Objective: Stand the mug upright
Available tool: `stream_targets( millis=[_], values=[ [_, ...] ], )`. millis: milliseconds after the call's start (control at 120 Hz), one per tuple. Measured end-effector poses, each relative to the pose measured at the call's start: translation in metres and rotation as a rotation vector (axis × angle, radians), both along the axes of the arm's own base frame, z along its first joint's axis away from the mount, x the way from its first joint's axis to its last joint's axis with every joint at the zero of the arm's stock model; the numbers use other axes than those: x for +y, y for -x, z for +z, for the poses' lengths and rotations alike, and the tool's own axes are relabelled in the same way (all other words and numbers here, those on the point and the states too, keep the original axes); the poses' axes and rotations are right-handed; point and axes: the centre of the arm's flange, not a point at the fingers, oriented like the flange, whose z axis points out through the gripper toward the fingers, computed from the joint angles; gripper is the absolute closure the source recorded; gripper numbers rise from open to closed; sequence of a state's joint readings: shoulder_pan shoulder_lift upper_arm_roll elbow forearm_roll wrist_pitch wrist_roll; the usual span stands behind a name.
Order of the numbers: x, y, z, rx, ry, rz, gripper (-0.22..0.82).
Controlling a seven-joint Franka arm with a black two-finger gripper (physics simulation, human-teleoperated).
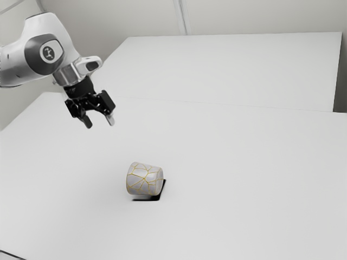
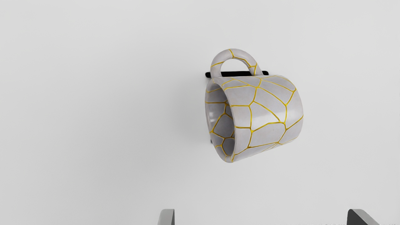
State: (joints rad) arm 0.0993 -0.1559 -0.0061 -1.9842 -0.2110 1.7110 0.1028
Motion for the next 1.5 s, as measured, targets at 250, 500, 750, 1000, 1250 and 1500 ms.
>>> stream_targets(
  millis=[250, 500, 750, 1000, 1250, 1500],
  values=[
    [0.003, 0.006, -0.047, -0.045, 0.121, -0.088, 0.0],
    [0.004, 0.021, -0.093, -0.051, 0.259, -0.12, 0.0],
    [0.002, 0.026, -0.12, -0.093, 0.393, -0.125, 0.0],
    [0.027, 0.031, -0.151, -0.12, 0.485, -0.082, 0.0],
    [0.027, 0.029, -0.188, -0.105, 0.589, -0.061, 0.0],
    [0.019, 0.026, -0.213, -0.114, 0.693, -0.062, 0.0]
  ],
)
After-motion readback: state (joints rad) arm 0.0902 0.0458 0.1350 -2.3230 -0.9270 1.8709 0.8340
